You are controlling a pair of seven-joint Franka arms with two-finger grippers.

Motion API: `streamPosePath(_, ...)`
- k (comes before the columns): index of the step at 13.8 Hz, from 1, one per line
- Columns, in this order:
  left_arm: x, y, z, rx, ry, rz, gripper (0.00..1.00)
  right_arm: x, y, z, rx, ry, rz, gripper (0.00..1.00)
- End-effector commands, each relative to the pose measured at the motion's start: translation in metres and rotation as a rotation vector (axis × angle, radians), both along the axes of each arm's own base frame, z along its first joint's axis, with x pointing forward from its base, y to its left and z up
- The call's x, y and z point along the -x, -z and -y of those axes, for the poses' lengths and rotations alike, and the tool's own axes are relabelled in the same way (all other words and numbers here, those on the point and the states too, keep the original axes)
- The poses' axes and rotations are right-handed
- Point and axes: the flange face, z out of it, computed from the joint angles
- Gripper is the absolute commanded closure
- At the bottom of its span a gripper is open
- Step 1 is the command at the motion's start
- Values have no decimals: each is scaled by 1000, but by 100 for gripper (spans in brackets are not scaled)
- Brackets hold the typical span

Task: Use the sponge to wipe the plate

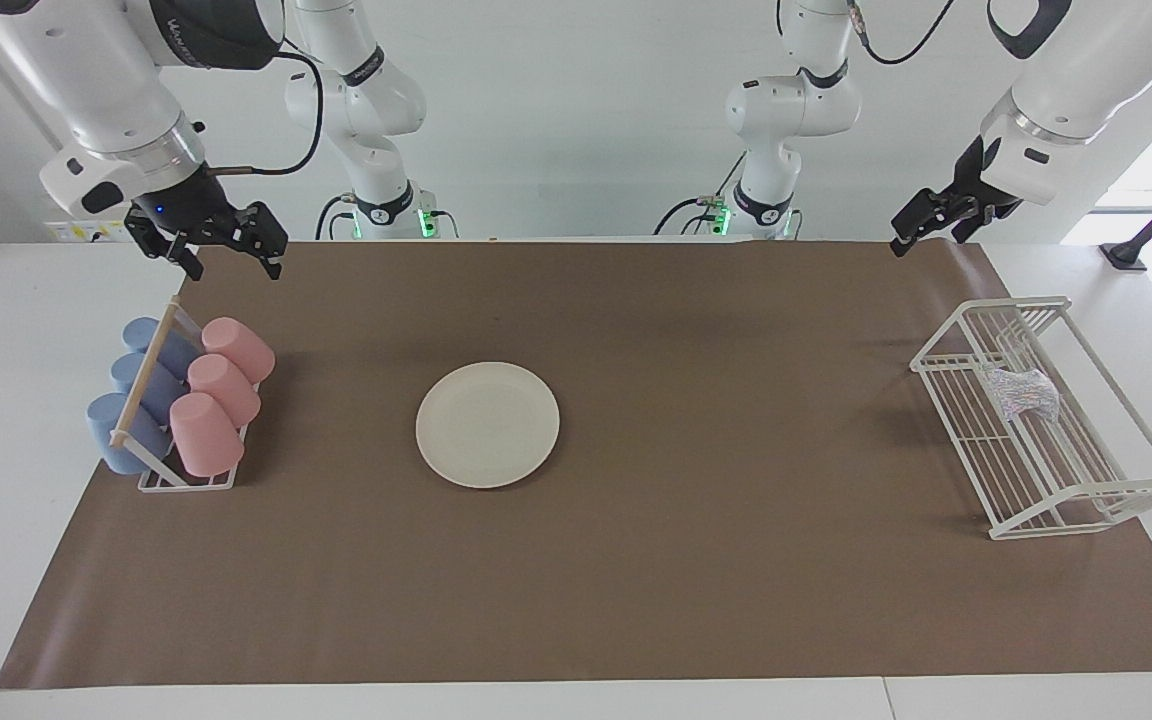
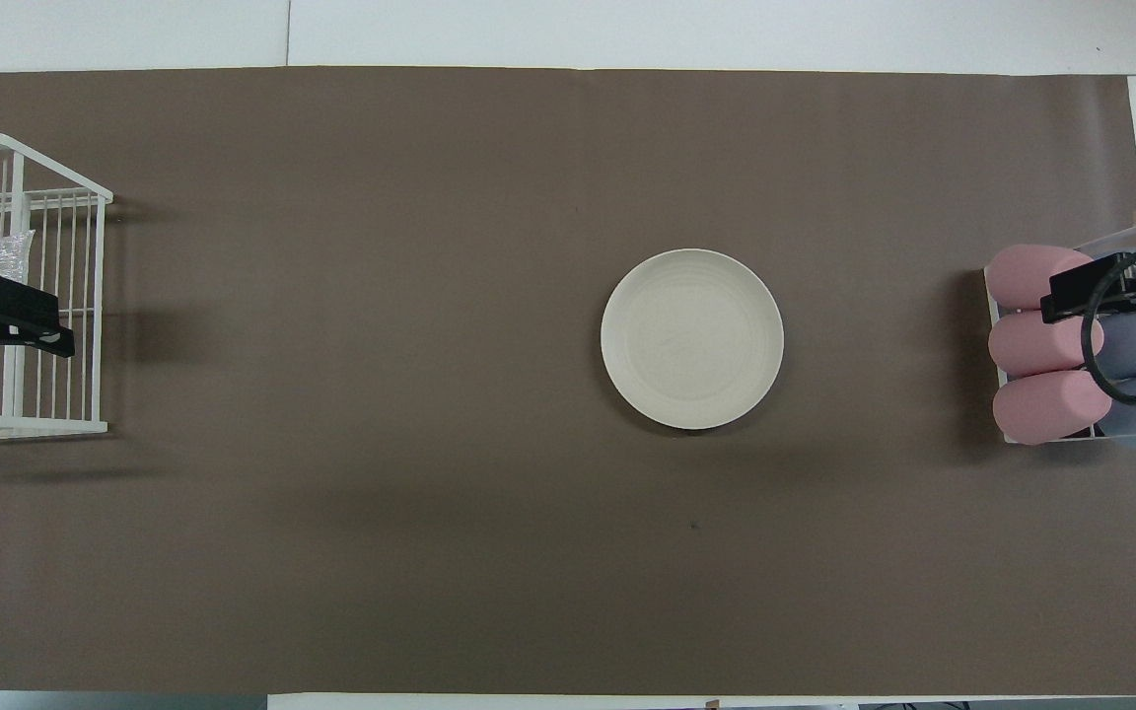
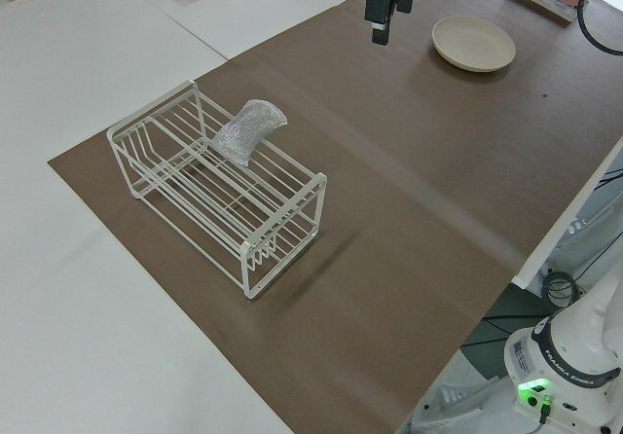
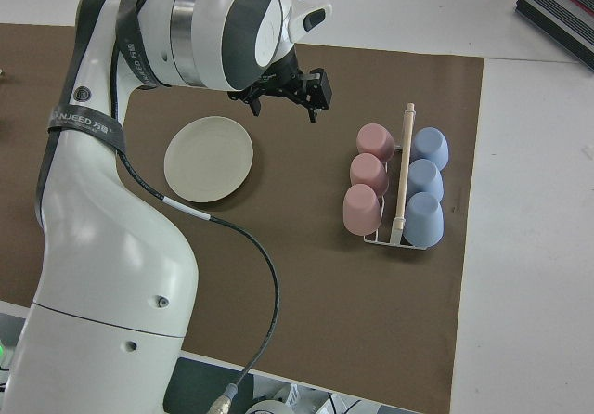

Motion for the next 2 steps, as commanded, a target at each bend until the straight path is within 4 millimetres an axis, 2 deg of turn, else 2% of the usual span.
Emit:
streamPosePath(1,-3,-2,-2,-11,22,15,0,5,-3,-2,-12,14,9,0)
streamPosePath(2,-3,-3,-1,-11,22,18,0,5,-3,-2,-12,15,9,0)
